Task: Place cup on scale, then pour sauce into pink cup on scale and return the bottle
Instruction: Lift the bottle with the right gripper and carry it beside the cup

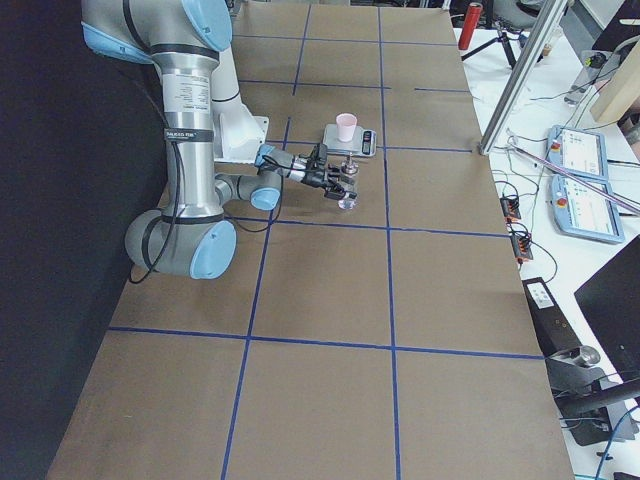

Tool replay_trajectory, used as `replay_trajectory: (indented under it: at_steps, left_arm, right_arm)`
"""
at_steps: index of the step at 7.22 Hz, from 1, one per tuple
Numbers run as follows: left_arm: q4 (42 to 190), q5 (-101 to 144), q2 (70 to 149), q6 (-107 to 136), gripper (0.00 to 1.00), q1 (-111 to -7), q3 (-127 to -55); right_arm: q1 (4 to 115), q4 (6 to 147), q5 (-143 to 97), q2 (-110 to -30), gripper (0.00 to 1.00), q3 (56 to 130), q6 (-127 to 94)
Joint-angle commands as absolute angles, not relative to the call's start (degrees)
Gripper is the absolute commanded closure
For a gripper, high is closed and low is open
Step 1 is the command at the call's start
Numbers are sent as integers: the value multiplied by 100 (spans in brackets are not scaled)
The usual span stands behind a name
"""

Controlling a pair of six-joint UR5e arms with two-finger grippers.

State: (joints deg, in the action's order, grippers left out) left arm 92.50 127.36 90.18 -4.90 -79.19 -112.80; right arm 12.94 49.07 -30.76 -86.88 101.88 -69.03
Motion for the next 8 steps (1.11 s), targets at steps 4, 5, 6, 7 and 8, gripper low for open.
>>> replay_trajectory:
  at_steps: [4,5,6,7,8]
  left_arm:
    - [9246,12744,9009,-475,24,-7919,-11285]
    - [9246,12744,9000,-475,24,-7919,-11294]
    - [9237,12744,8991,-475,24,-7919,-11303]
    - [9237,12744,8991,-475,24,-7919,-11303]
    - [9246,12744,8956,-483,24,-7919,-11320]
  right_arm:
    - [1257,5607,-2797,-7693,100,10196,-6381]
    - [1257,5721,-2821,-7429,100,10187,-6137]
    - [1196,5756,-2839,-7140,100,10169,-6117]
    - [1187,5757,-2943,-6989,100,10178,-6117]
    - [1178,5757,-3118,-6970,100,10204,-6117]
